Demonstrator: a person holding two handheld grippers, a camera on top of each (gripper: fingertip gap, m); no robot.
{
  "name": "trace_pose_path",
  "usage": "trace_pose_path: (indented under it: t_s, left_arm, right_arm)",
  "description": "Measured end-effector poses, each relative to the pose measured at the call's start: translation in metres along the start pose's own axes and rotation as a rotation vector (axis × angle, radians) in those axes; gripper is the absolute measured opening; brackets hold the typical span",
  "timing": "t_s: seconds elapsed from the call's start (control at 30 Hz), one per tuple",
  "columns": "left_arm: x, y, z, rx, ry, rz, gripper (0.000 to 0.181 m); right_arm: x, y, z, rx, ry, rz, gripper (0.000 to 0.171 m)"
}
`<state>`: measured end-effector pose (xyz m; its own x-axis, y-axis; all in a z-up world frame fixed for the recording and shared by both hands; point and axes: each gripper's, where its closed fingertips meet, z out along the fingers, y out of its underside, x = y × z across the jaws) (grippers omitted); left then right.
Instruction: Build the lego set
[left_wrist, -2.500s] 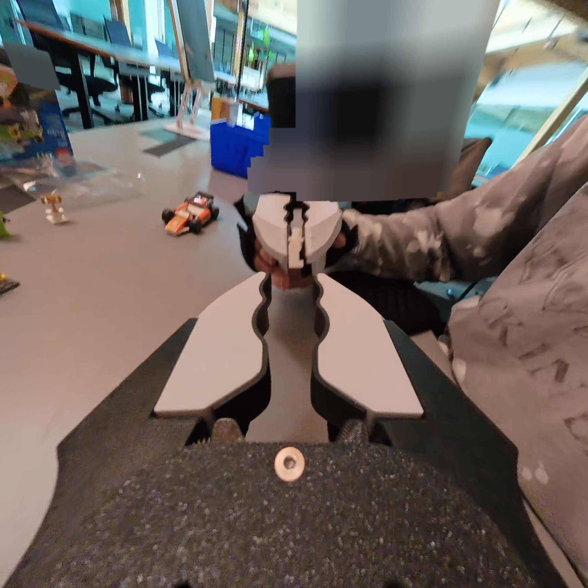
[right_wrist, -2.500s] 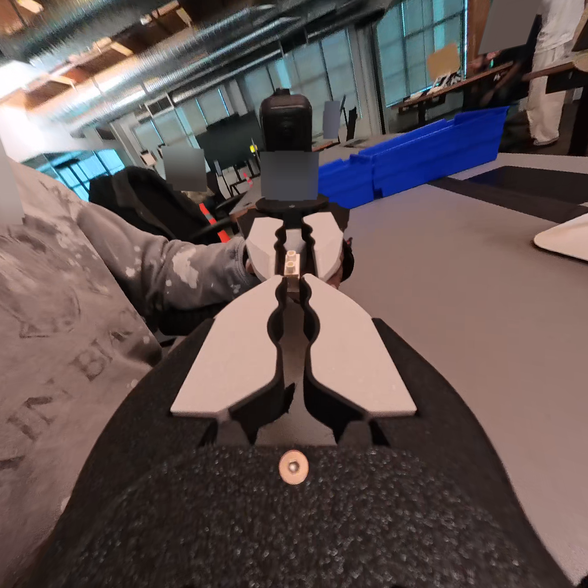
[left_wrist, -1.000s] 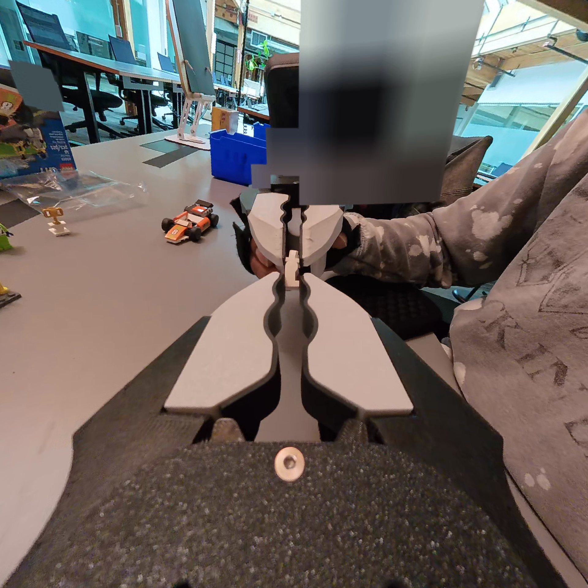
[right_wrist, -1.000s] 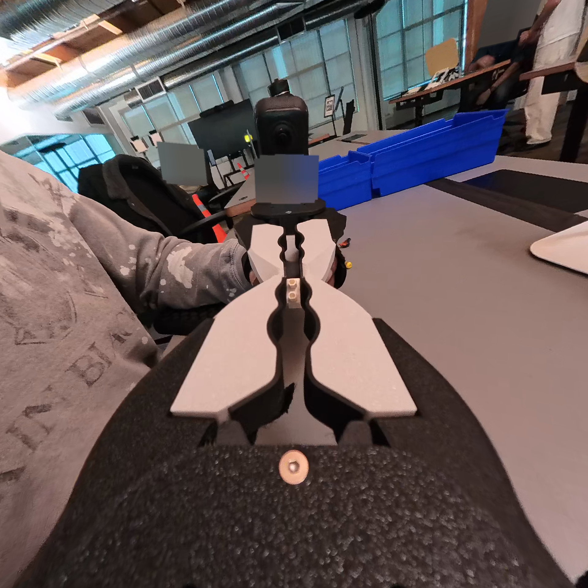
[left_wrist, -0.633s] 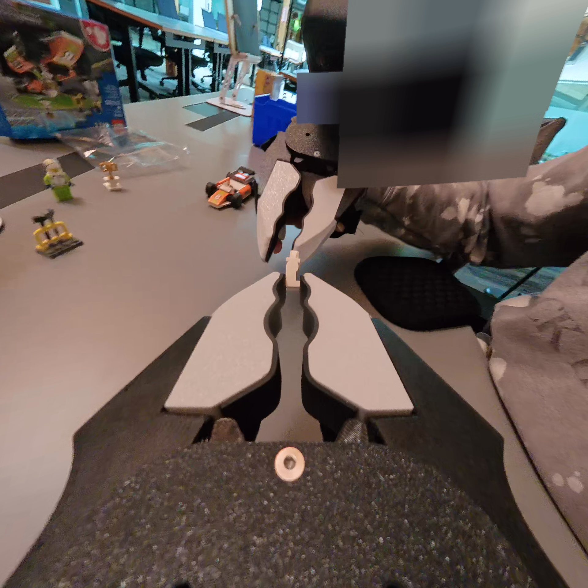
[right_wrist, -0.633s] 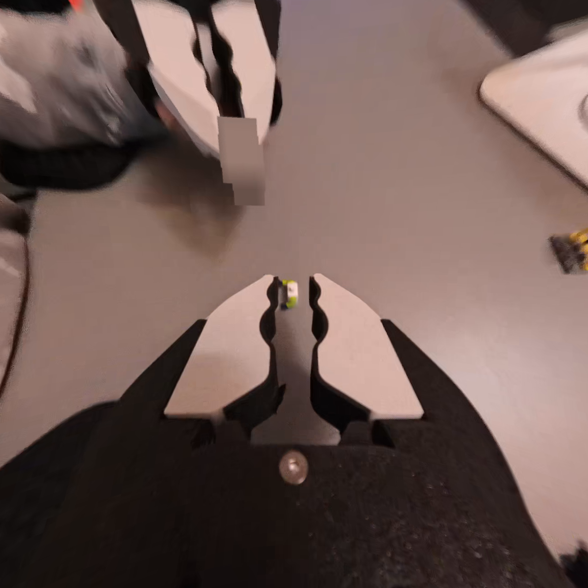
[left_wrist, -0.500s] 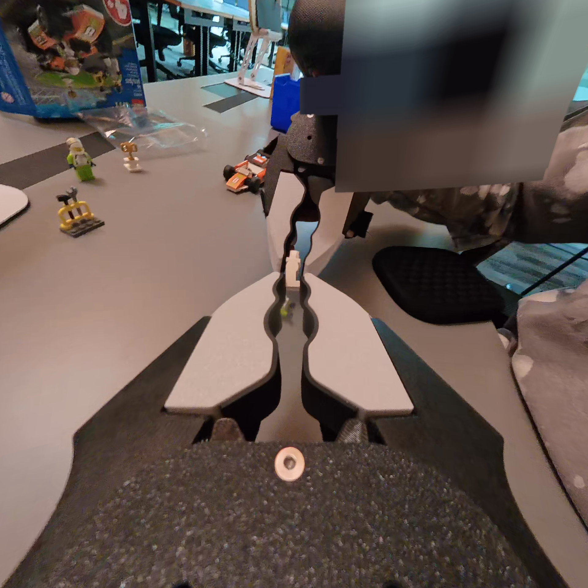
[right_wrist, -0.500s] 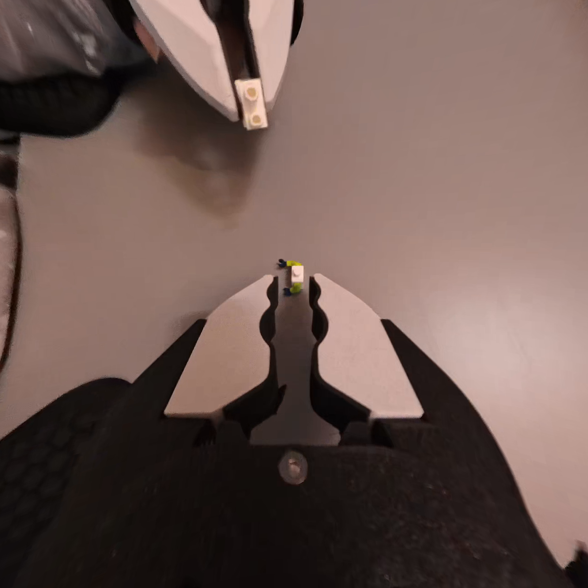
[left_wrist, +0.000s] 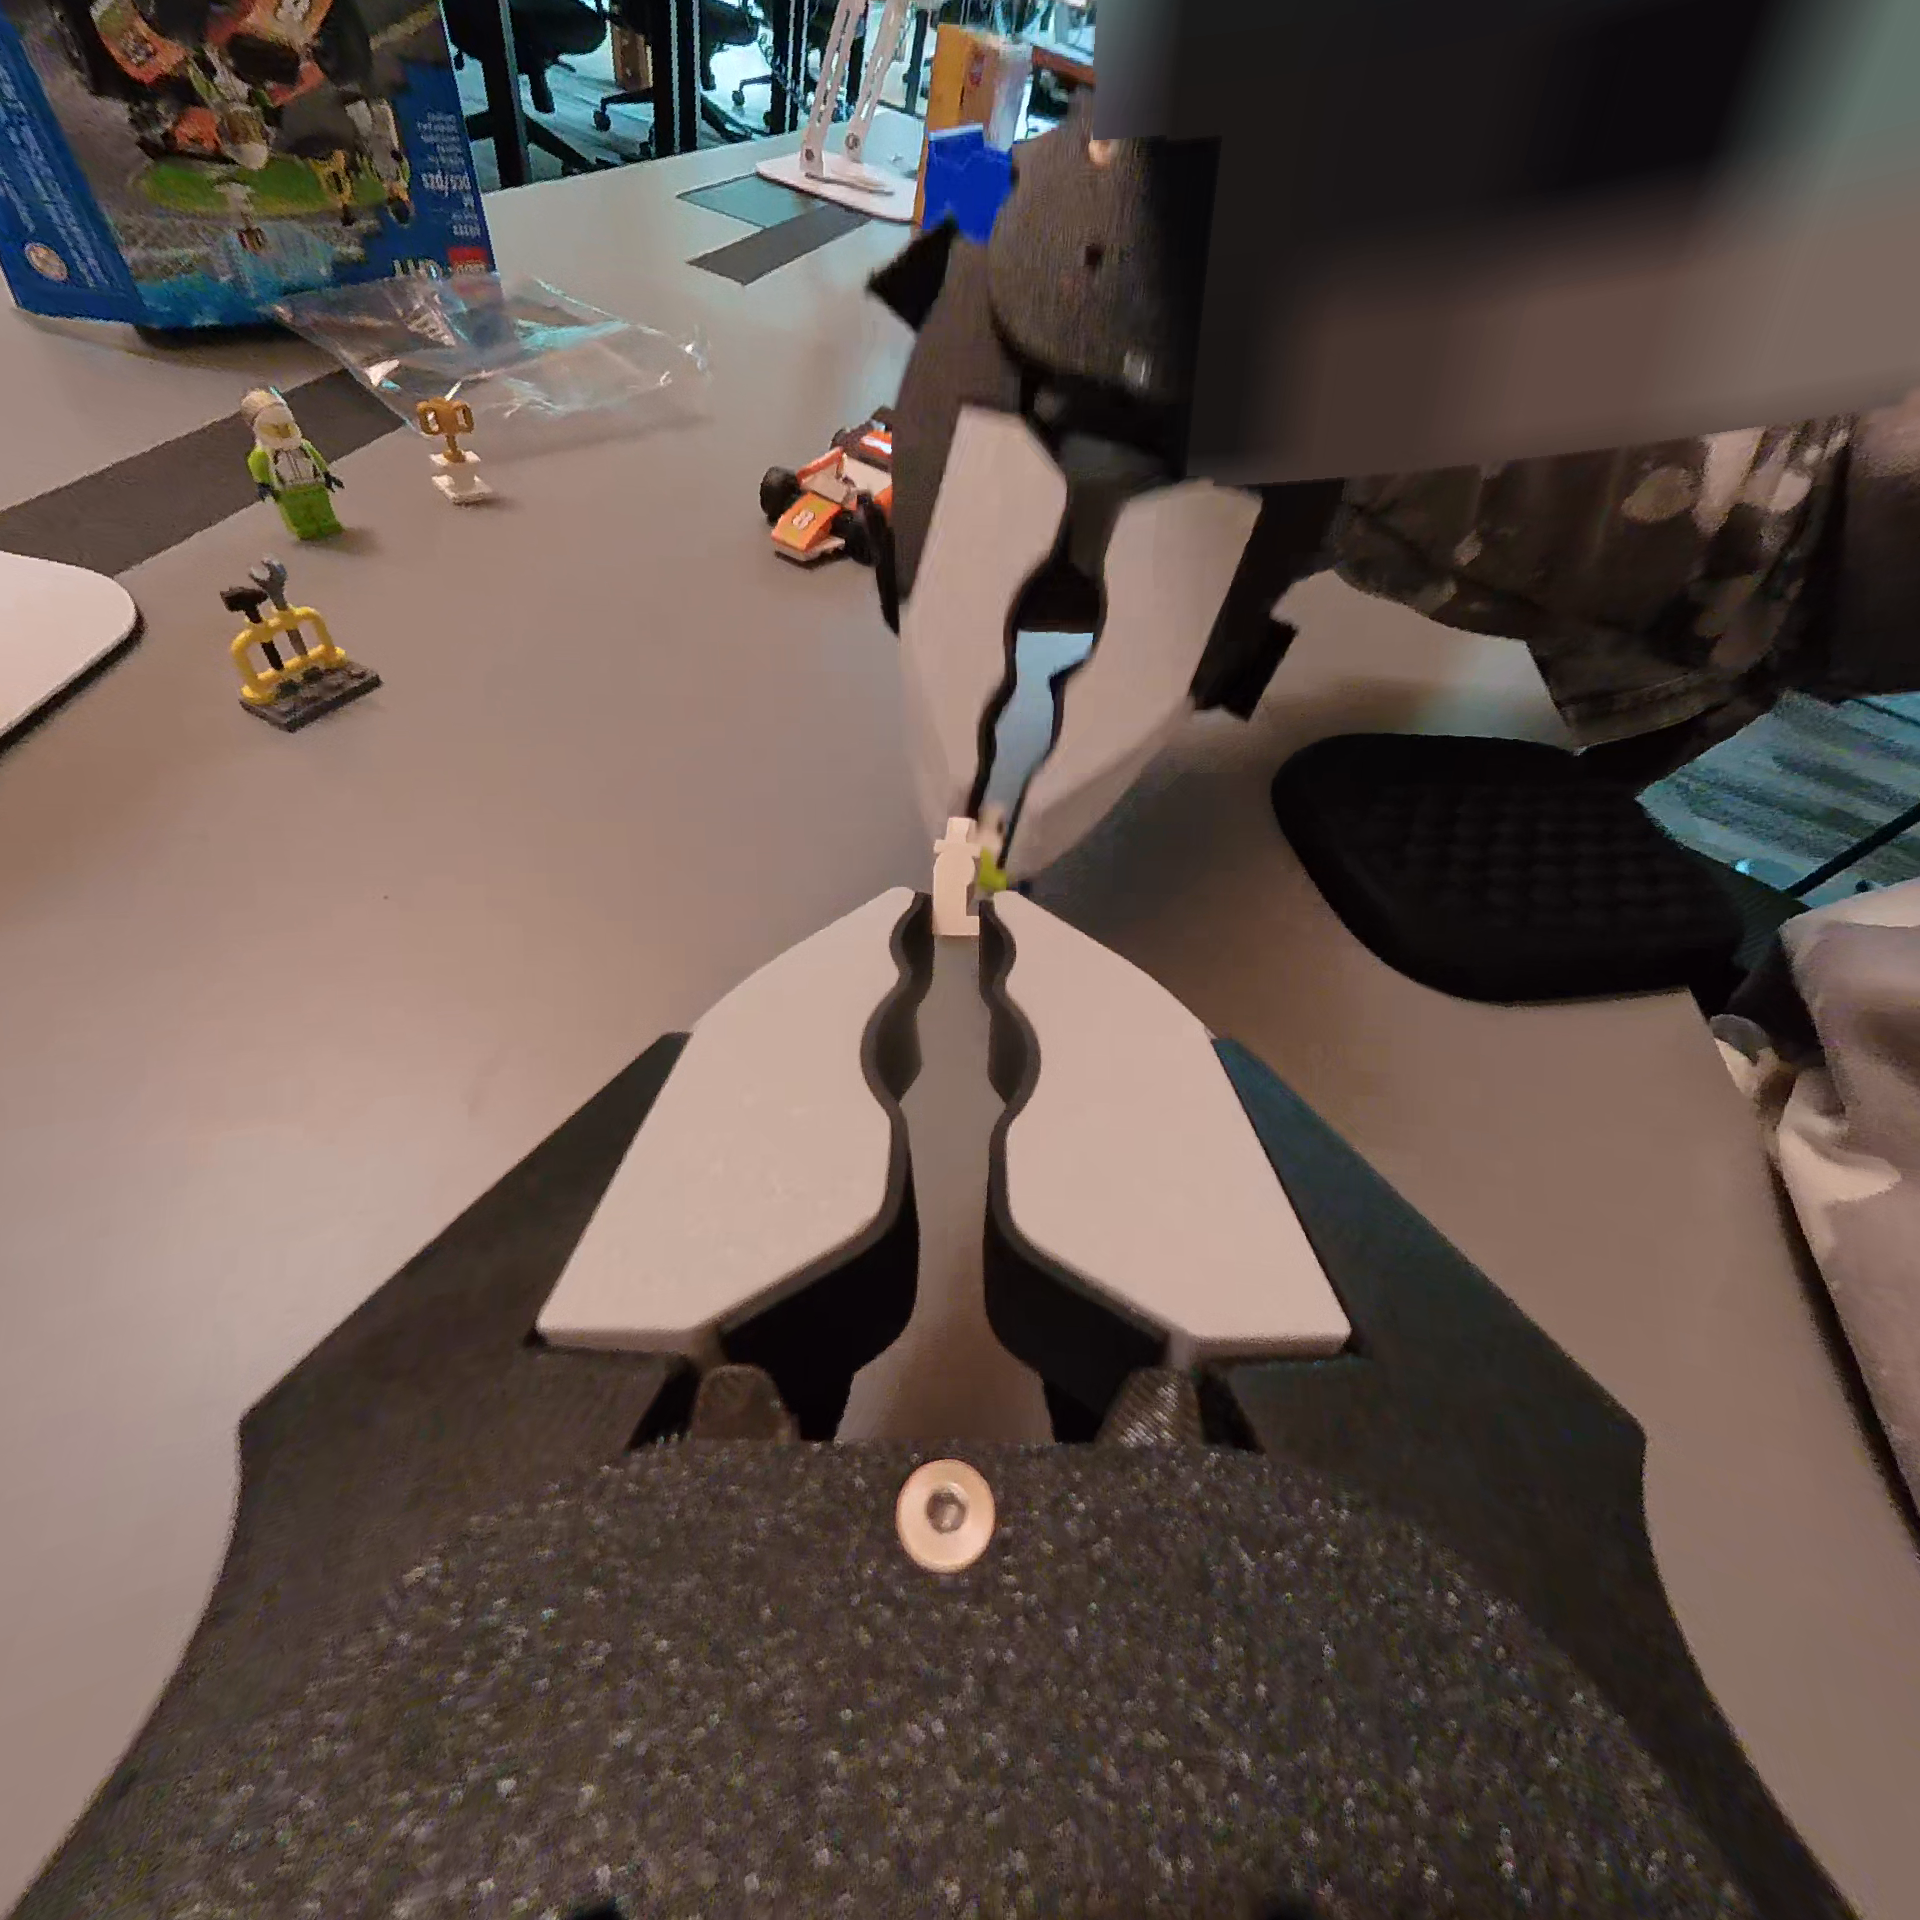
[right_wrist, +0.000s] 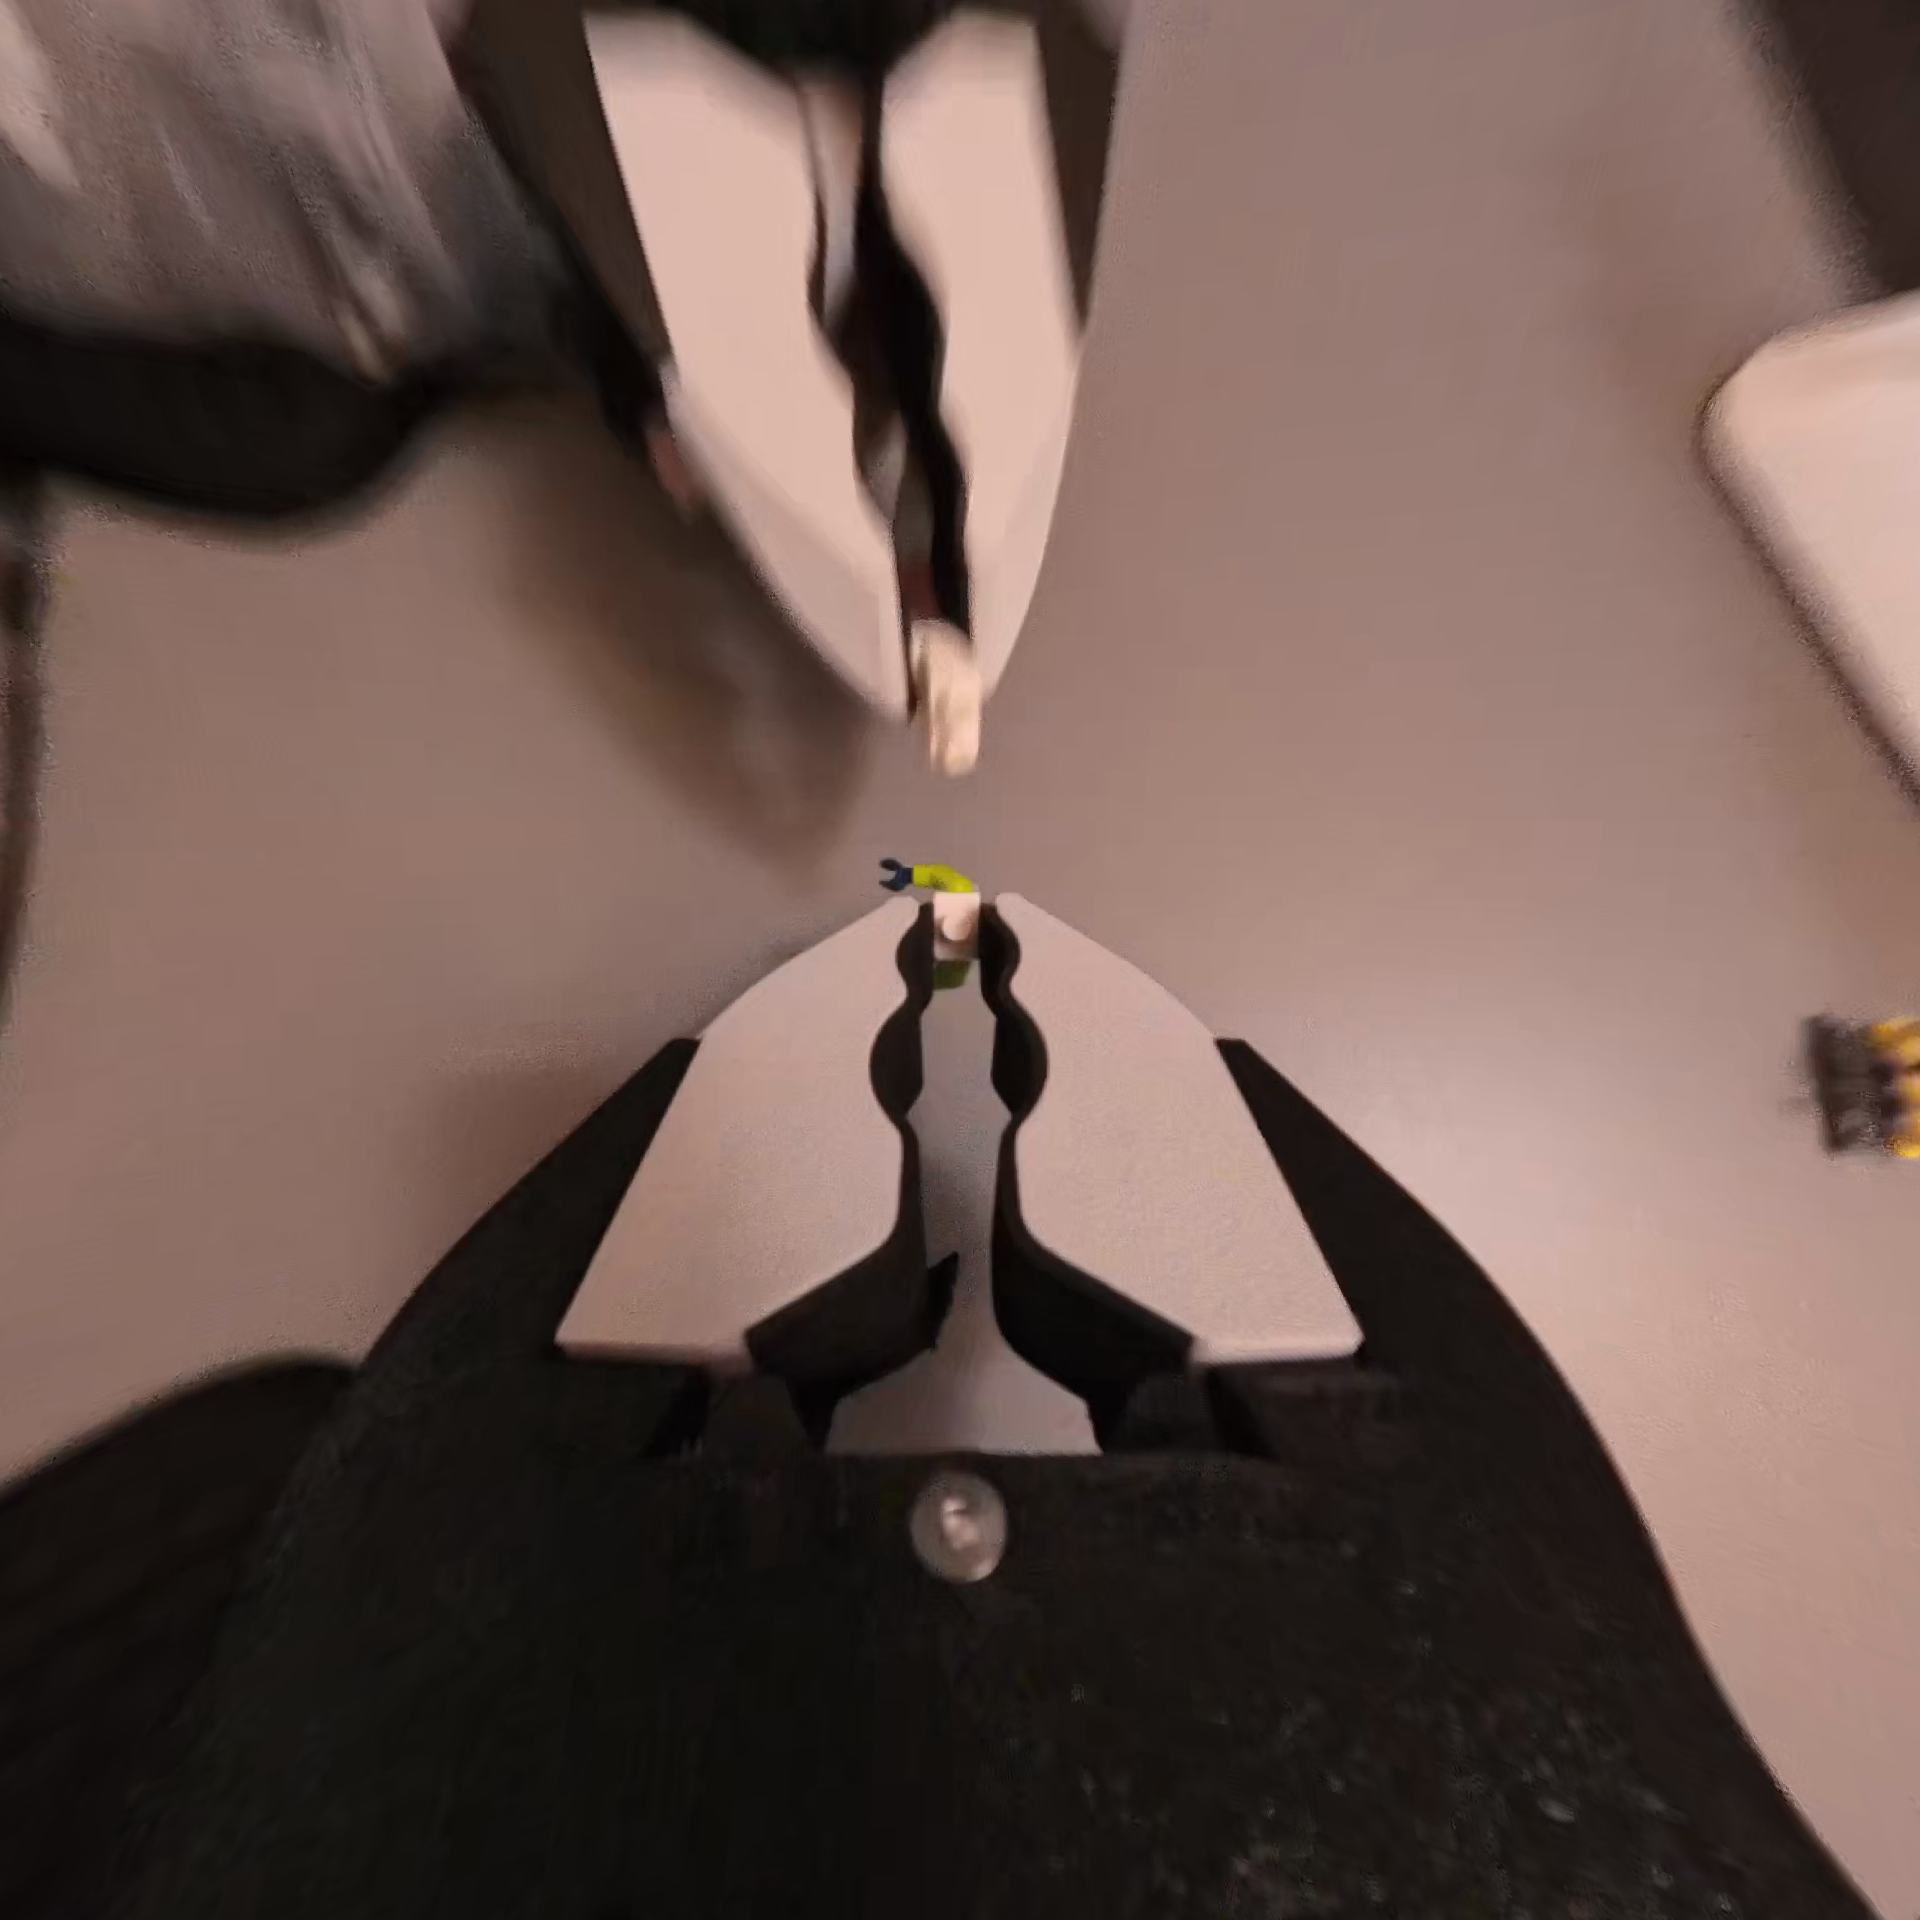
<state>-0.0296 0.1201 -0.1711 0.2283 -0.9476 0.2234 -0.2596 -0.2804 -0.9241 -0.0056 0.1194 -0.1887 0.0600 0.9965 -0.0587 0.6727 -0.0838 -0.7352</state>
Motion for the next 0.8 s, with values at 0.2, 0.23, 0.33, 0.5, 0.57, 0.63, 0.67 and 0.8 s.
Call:
trace_pose_path:
  t_s: [0.2,0.23,0.33,0.5,0.57,0.63,0.67,0.8]
  left_arm:
    - [0.016,-0.016,0.0,0.068,0.054,0.013,0.008]
    - [0.018,-0.017,0.001,0.075,0.059,0.018,0.008]
    - [0.024,-0.021,0.001,0.085,0.065,0.033,0.008]
    - [0.027,-0.022,0.002,0.077,0.07,0.033,0.008]
    - [0.027,-0.021,0.003,0.071,0.072,0.029,0.008]
    - [0.027,-0.021,0.003,0.073,0.081,0.02,0.008]
    - [0.027,-0.022,0.003,0.076,0.081,0.017,0.008]
    - [0.029,-0.022,0.002,0.078,0.095,0.007,0.008]
  right_arm:
    - [-0.006,-0.064,-0.049,0.456,-0.048,0.091,0.008]
    - [-0.008,-0.063,-0.047,0.46,-0.062,0.099,0.008]
    - [-0.013,-0.056,-0.04,0.462,-0.097,0.127,0.008]
    - [-0.016,-0.048,-0.033,0.45,-0.116,0.145,0.008]
    - [-0.017,-0.048,-0.032,0.456,-0.124,0.153,0.008]
    - [-0.017,-0.047,-0.033,0.469,-0.139,0.163,0.008]
    - [-0.019,-0.048,-0.033,0.481,-0.153,0.171,0.008]
    - [-0.021,-0.047,-0.034,0.529,-0.19,0.209,0.008]
